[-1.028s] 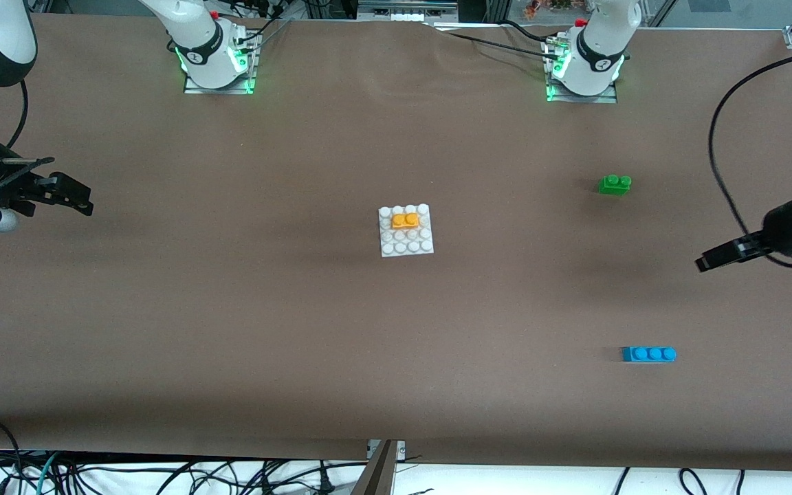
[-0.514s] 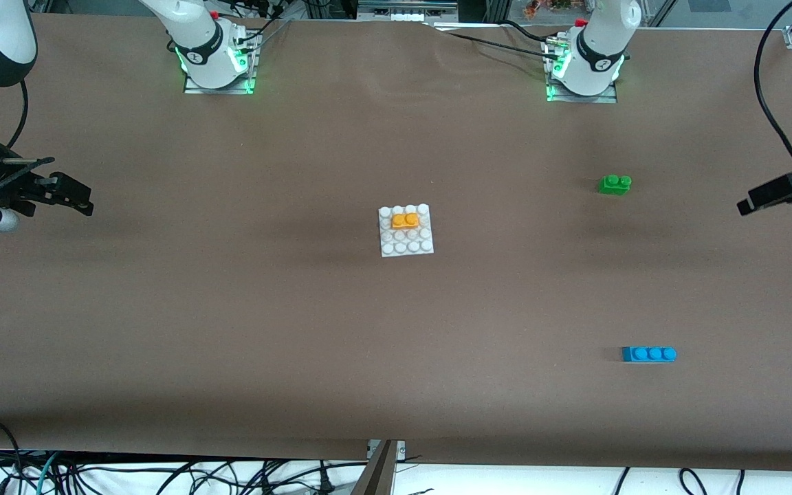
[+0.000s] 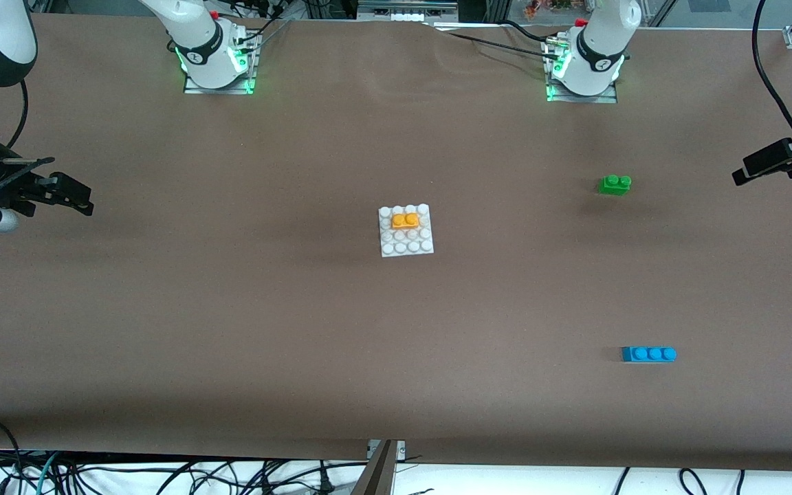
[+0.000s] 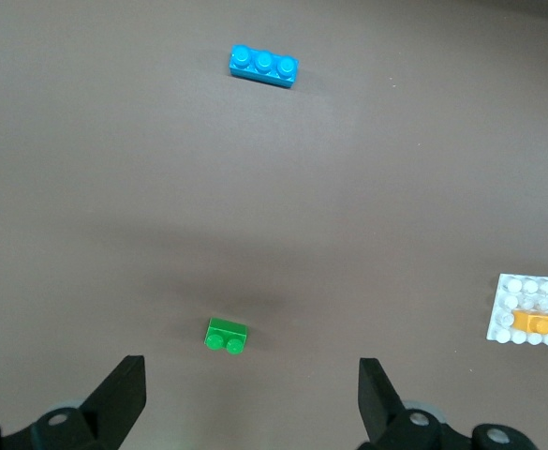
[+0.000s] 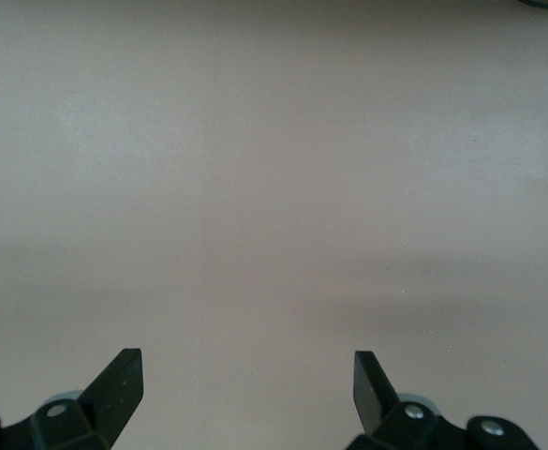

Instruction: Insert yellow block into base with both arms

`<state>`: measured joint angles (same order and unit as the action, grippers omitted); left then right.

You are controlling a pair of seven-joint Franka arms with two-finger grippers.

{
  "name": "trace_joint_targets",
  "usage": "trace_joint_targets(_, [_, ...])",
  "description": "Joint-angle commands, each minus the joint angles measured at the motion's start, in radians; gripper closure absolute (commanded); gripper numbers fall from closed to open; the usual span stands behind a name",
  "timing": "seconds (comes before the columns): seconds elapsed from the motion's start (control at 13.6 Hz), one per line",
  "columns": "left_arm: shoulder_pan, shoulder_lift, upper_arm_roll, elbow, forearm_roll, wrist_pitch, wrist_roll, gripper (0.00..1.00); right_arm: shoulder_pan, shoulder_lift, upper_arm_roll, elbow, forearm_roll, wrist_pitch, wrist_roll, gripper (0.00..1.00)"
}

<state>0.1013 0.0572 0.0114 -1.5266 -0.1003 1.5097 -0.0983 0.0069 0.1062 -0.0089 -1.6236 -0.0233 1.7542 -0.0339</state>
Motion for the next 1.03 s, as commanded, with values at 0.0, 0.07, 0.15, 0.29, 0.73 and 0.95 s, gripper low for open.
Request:
trace_joint_targets(0.0, [-0.018, 0.001, 0.016, -0.004, 0.014, 0.006, 0.017, 0.00, -0.005, 0.000, 0.009, 0.013, -0.012, -0.015, 0.012, 0.00])
trace_joint_targets(0.07, [-0.018, 0.001, 0.015, -0.003, 0.016, 0.006, 0.016, 0.00, -0.005, 0.000, 0.009, 0.013, -0.013, -0.015, 0.012, 0.00])
trace_joint_targets(0.15, [-0.020, 0.003, 0.013, -0.001, 0.016, 0.006, 0.011, 0.00, -0.005, 0.000, 0.009, 0.013, -0.013, -0.015, 0.012, 0.00])
trace_joint_targets(0.29, [-0.020, 0.003, 0.010, -0.003, 0.017, 0.006, 0.006, 0.00, -0.005, 0.000, 0.009, 0.013, -0.013, -0.015, 0.012, 0.00])
trace_joint_targets(0.73, [-0.069, 0.001, 0.045, -0.004, 0.024, 0.003, 0.006, 0.00, -0.005, 0.001, 0.009, 0.013, -0.013, -0.015, 0.011, 0.00])
trace_joint_targets(0.95, [-0.060, 0.001, 0.045, -0.004, 0.025, 0.001, 0.006, 0.00, -0.005, 0.001, 0.009, 0.013, -0.012, -0.016, 0.011, 0.00])
